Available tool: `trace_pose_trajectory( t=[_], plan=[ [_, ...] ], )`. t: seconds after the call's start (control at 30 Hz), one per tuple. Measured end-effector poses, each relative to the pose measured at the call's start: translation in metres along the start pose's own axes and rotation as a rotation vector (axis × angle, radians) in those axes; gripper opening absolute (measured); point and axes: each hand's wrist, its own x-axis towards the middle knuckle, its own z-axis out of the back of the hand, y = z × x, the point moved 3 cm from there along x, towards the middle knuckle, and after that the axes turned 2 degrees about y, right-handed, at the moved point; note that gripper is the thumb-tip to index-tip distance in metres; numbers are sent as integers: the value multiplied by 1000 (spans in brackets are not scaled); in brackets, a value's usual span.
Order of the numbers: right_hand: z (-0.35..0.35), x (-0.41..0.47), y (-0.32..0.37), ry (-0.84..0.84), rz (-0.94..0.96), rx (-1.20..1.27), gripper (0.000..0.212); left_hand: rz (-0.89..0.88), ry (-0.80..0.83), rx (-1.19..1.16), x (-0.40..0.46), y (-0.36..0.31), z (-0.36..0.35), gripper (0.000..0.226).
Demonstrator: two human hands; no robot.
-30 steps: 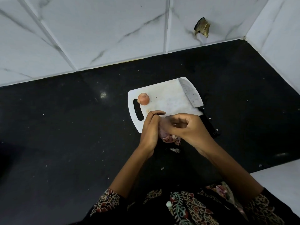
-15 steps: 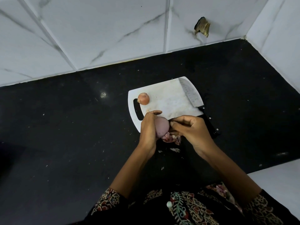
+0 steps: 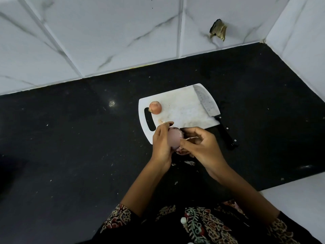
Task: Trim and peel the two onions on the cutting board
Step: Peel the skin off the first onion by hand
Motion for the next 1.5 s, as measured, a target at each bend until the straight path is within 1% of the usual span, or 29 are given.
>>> trace_pose_trajectory(
  t=[0.1,0.17,0.27,0.4,0.47,0.53,0.57,0.7,0.8,0.9,0.97,1.03,1.17,1.27,1.4,1.47,1.5],
  plan=[
    [0,2,3,9,20,64,23,14,-10,-9,-1,-1,-1,22],
    [2,3,5,12,32,73,26,48,-20,-28,0,-2,0,23],
    [2,2,2,-21,44,90,28,131,-22,-140,-2,-3,-2,22],
    [3,3,0,-104,12,148,11,190,-7,-265,-1,0,-3,21],
    [4,2,2,-98,25,147,6,191,-6,-271,0,1,-2,21],
    [3,1,4,-49,55,78,15,170,-7,-262,1,2,-1,24],
    [2,0,4,-37,77,25,16,162,-9,-264,1,2,-1,24],
    [1,2,5,-108,136,-69,8,115,-34,-252,-1,1,-3,22],
    [1,2,5,-156,170,-128,4,55,-85,-271,-2,1,-4,20],
    [-1,2,4,-158,225,-323,4,25,-96,-300,-3,0,-5,18],
    [-3,4,1,-124,236,-400,7,50,-90,-313,-3,0,-5,18],
    [-2,7,-4,-97,212,-421,6,111,-63,-332,-3,0,-6,20],
    [13,17,-17,-144,136,-482,4,275,-7,-518,-5,-1,-7,29],
    [22,18,-18,-206,130,-474,6,355,12,-616,-5,1,-6,41],
    [26,16,-12,-271,198,-435,12,367,16,-613,-7,1,-5,50],
    [26,16,-9,-244,188,-513,9,310,-1,-533,-6,0,-4,48],
    [27,17,-9,-215,172,-550,8,256,-17,-451,-5,0,-3,47]
  ],
)
